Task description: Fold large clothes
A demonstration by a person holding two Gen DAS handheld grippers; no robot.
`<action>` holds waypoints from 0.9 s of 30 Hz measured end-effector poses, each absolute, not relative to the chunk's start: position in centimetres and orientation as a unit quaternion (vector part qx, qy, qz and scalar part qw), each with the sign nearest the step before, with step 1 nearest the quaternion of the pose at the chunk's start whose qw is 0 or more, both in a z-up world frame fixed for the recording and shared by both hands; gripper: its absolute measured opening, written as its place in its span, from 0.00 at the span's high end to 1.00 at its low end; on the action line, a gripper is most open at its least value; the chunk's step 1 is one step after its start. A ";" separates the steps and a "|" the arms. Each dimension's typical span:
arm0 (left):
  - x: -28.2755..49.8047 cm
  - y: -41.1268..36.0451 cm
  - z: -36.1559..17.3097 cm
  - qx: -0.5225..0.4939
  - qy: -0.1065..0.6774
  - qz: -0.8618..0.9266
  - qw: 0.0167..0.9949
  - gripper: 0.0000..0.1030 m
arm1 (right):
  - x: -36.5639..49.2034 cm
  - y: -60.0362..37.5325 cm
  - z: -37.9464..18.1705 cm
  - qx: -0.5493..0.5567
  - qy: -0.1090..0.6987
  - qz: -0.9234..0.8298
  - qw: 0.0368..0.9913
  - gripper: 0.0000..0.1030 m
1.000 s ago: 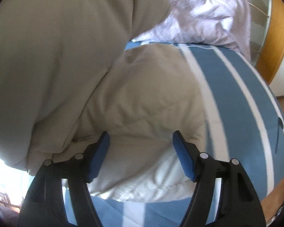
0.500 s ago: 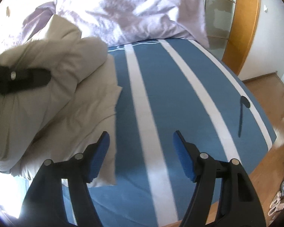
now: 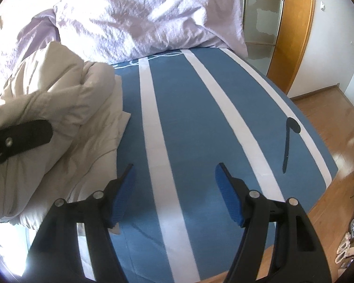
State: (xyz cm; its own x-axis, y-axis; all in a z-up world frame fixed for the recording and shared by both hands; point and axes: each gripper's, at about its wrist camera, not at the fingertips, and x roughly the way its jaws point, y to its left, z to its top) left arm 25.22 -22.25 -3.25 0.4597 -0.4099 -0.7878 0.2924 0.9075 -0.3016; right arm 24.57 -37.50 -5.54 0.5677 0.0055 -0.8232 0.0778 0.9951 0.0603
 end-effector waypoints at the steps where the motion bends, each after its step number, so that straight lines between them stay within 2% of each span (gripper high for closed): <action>1: 24.9 -22.4 -3.1 -0.061 0.475 -0.210 0.852 0.34 | 24.5 -37.7 -5.4 0.046 0.463 -0.022 0.885 0.33; 2: 24.9 -22.7 -3.0 -0.059 0.474 -0.212 0.853 0.29 | 24.5 -37.8 -5.2 0.047 0.461 -0.024 0.886 0.33; 7: 24.1 -22.9 -2.1 -0.044 0.465 -0.206 0.860 0.27 | 24.5 -38.6 -4.1 0.056 0.451 -0.027 0.891 0.33; 13: 22.4 -21.1 0.1 -0.048 0.443 -0.193 0.874 0.18 | 24.9 -38.2 -2.6 0.051 0.436 -0.020 0.898 0.33; 27: 19.5 -14.9 2.5 -0.107 0.407 -0.149 0.895 0.18 | 26.6 -34.4 1.3 0.019 0.409 0.037 0.912 0.33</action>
State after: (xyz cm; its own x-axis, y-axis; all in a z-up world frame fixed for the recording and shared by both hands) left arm 19.49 -14.89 2.49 0.6242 -0.3535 -0.6967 0.1792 0.9328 -0.3127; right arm 26.58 -34.41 1.32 0.6628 0.0828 -0.7442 -0.0511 0.9966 0.0654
